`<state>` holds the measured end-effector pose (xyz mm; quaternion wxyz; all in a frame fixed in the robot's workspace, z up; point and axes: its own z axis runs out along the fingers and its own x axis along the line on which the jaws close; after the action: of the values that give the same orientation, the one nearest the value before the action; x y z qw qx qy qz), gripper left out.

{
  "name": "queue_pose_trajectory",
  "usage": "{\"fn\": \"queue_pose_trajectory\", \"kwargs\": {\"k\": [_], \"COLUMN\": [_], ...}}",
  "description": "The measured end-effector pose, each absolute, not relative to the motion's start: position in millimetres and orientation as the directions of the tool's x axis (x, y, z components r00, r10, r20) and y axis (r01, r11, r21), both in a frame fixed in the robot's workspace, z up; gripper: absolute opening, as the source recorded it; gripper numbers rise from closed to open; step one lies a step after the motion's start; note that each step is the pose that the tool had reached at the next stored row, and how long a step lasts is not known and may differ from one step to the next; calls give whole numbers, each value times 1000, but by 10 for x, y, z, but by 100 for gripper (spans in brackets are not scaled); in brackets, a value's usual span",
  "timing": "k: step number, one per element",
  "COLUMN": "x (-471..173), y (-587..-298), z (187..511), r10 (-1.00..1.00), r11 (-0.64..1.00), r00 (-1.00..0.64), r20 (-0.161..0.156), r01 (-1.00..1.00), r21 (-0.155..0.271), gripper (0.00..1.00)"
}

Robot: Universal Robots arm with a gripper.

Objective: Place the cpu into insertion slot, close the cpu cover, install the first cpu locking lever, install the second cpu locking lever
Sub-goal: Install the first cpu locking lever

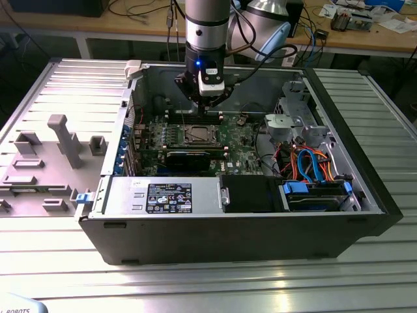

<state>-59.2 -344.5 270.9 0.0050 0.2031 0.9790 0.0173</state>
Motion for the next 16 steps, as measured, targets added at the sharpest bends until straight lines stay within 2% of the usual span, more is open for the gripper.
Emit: {"fn": "queue_pose_trajectory", "kwargs": {"k": [6, 11, 16], "x": [-657, -658, -727], "y": [-3445, -3445, -3445], "z": [2709, 2699, 2697], "r10": [393, 268, 249], "r11": [919, 963, 968], "r00": [-919, -963, -969], "r20": [-3, -3, -3], "r01": [393, 267, 249], "r21": [36, 36, 36], "gripper": [11, 11, 11]}}
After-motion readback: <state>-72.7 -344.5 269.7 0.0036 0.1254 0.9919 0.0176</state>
